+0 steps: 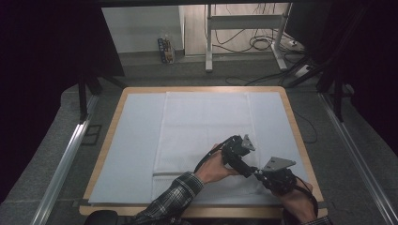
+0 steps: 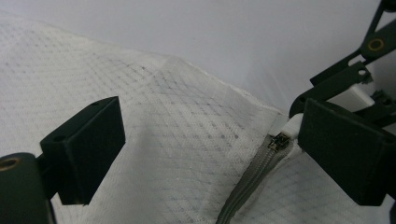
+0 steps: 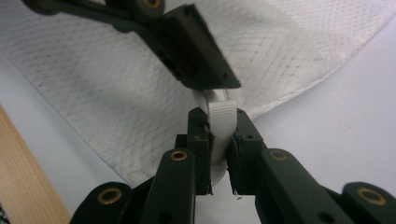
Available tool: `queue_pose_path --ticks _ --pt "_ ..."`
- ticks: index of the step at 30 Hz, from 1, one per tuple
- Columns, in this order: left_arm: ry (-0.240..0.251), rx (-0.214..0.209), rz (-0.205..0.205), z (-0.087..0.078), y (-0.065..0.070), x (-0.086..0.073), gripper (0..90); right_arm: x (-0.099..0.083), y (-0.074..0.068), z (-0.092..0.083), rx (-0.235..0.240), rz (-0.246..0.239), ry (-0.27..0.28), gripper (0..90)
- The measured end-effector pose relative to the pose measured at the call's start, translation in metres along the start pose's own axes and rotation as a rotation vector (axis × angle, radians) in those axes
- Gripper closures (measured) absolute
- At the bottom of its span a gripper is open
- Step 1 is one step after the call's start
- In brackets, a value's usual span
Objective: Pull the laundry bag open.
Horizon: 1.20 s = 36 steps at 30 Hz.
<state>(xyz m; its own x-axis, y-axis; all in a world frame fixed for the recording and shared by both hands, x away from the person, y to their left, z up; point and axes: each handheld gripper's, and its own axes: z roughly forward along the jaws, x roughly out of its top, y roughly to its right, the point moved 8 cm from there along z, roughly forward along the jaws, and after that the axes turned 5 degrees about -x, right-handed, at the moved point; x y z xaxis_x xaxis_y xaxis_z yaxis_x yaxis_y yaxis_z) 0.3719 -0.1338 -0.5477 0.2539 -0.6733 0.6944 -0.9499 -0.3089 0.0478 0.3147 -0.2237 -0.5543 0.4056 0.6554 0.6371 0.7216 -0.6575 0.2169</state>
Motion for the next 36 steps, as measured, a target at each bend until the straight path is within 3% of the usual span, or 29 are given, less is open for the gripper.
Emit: queue_pose_path --ticks 4,6,9,14,15,18,20,22,25,30,35,36 --pt "-0.005 -0.027 0.008 0.001 0.002 0.000 8.8 0.001 0.000 0.000 0.002 0.005 0.006 79.2" --pt "-0.019 -0.010 0.023 0.002 0.003 -0.001 9.4 0.000 -0.001 0.001 0.011 0.013 0.004 78.0" --pt "-0.028 0.029 0.007 0.005 -0.001 -0.003 12.1 -0.002 0.000 0.003 -0.003 0.016 -0.016 76.0" --pt "-0.084 0.066 0.039 0.013 -0.006 -0.013 13.1 -0.010 0.005 0.009 -0.013 0.048 -0.073 63.5" --pt "-0.080 0.061 0.029 0.013 -0.007 -0.014 12.9 -0.015 0.007 0.012 -0.008 0.076 -0.104 56.6" --pt "-0.070 0.055 0.011 0.011 -0.009 -0.014 12.9 -0.018 0.010 0.012 -0.024 0.091 -0.123 53.6" --pt "-0.064 0.056 0.008 0.009 -0.010 -0.013 12.9 -0.019 0.009 0.012 -0.019 0.092 -0.125 58.0" --pt "-0.053 0.047 -0.003 0.007 -0.010 -0.011 12.8 -0.019 0.006 0.011 0.028 0.126 -0.127 69.6" --pt "-0.039 0.034 -0.012 0.006 -0.009 -0.007 12.7 -0.019 0.004 0.010 0.045 0.122 -0.126 86.8" --pt "-0.026 0.010 -0.028 0.010 -0.006 0.000 12.2 -0.017 0.004 0.007 0.043 0.093 -0.102 87.9" --pt "-0.033 -0.020 -0.013 0.019 0.003 0.006 11.5 -0.012 0.002 0.002 0.039 0.062 -0.072 87.9" --pt "-0.045 -0.003 -0.006 0.021 0.002 0.005 11.5 -0.012 0.002 0.002 0.038 0.061 -0.073 87.9"
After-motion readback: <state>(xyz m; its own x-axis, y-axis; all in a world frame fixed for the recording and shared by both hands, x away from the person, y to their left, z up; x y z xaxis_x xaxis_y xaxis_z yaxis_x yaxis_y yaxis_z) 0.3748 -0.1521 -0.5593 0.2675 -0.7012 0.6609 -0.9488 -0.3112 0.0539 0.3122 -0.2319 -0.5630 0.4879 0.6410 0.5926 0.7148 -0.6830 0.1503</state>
